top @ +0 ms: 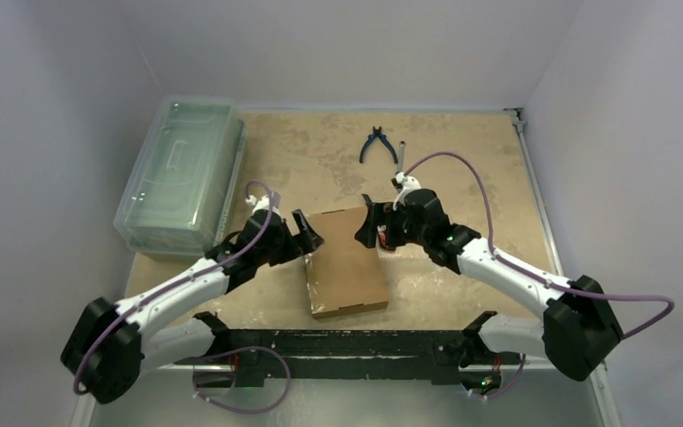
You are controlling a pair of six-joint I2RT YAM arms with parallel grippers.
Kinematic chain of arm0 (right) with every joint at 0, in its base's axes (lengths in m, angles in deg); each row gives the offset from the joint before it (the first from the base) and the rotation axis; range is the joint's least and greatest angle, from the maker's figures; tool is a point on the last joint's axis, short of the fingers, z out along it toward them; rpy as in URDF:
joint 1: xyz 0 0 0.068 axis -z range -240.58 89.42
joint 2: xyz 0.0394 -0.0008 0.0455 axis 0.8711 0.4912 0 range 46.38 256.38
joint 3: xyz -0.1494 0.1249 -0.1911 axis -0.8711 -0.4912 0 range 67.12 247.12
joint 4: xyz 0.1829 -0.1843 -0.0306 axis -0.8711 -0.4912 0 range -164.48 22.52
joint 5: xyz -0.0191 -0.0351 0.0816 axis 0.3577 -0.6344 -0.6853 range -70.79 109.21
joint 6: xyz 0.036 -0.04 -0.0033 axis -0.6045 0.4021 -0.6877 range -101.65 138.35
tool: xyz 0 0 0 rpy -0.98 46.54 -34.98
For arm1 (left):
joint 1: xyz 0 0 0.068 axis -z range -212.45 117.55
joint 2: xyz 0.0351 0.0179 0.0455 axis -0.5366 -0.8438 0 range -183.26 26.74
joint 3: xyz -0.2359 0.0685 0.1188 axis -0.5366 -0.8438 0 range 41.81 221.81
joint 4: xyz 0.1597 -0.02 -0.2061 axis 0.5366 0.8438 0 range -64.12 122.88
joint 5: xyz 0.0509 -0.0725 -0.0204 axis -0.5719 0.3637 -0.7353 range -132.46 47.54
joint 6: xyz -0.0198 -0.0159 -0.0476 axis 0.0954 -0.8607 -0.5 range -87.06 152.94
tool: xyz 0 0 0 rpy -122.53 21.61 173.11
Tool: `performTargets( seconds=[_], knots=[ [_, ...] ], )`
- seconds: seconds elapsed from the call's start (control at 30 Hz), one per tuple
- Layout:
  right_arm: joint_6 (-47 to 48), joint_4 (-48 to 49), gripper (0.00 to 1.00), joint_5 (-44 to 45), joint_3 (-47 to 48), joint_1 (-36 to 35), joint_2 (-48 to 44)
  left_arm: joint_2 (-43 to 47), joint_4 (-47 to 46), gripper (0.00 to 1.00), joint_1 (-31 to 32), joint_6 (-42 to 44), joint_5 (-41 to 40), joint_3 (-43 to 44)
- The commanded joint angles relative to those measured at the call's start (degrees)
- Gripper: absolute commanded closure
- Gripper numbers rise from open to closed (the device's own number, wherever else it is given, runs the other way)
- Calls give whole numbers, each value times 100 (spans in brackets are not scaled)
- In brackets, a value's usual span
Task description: Unpack the express box
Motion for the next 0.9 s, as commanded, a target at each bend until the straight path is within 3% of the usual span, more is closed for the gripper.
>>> performTargets(
  seconds=[0.0, 0.23, 0.37, 0.47, 0.57, 0.7, 0.87],
  knots=[
    [313, 90, 1, -447, 316, 131, 287, 1016, 911, 1, -70, 378, -752, 285],
    [35, 785, 2, -954, 384, 157, 848, 1341, 1811, 2, -101, 339, -483, 181],
    [-38, 1079, 4, -1123, 468, 163, 1150, 1575, 2098, 20, -100, 329, -328, 25],
    [-44, 1214, 7, -1255, 625, 158, 1466, 1782, 1508, 27, -94, 39, 164, -455],
    [34, 1243, 11, -1382, 887, 160, 1795, 1695, 129, 27, -101, -475, 1082, -1071],
    [80, 1236, 12, -1448, 1315, 158, 2239, 1041, -1557, 27, -49, -911, 1662, -1404],
    [-65, 1420, 13, -1789, 1596, 173, 2487, 568, -1640, 25, 99, -826, 1650, -1036]
  ],
)
